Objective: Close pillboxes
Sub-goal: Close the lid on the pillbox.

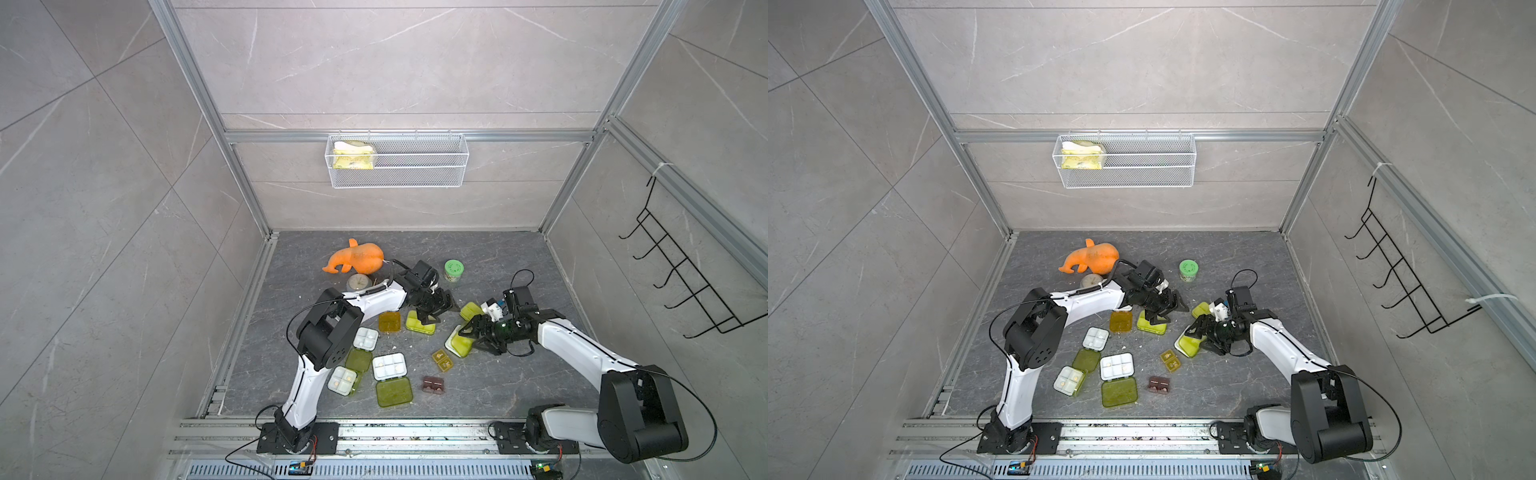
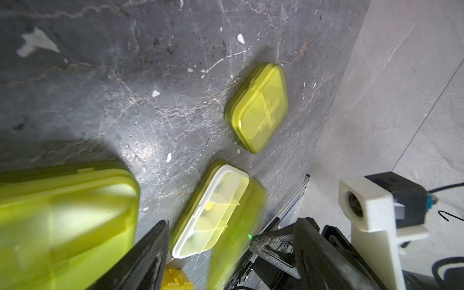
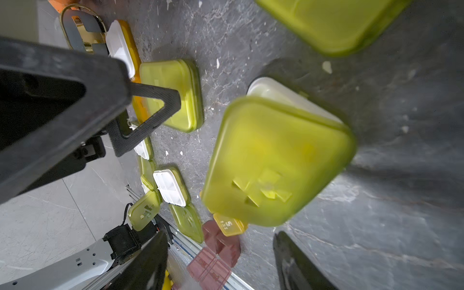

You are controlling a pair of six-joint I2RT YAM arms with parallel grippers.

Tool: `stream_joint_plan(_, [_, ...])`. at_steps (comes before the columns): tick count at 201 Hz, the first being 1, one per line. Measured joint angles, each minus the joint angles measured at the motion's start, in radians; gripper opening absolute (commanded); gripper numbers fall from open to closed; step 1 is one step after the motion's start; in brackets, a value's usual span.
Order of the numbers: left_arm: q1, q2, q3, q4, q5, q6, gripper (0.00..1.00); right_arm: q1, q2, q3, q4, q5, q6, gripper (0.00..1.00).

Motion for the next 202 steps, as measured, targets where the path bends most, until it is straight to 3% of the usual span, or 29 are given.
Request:
stream_joint_plan(119, [0.004,-0.045,-0.004,-0.031,-0.022,0.027,0.78,0.005,0.017,0.023,0.011,0.004,0.006,0.68])
stream_joint_plan(202, [-0.037,0.003,-0.003,-0.022,-0.015,0.026,0.70,-0.016,0.050,0.018,-0.031,0.069,-0.006,0.66])
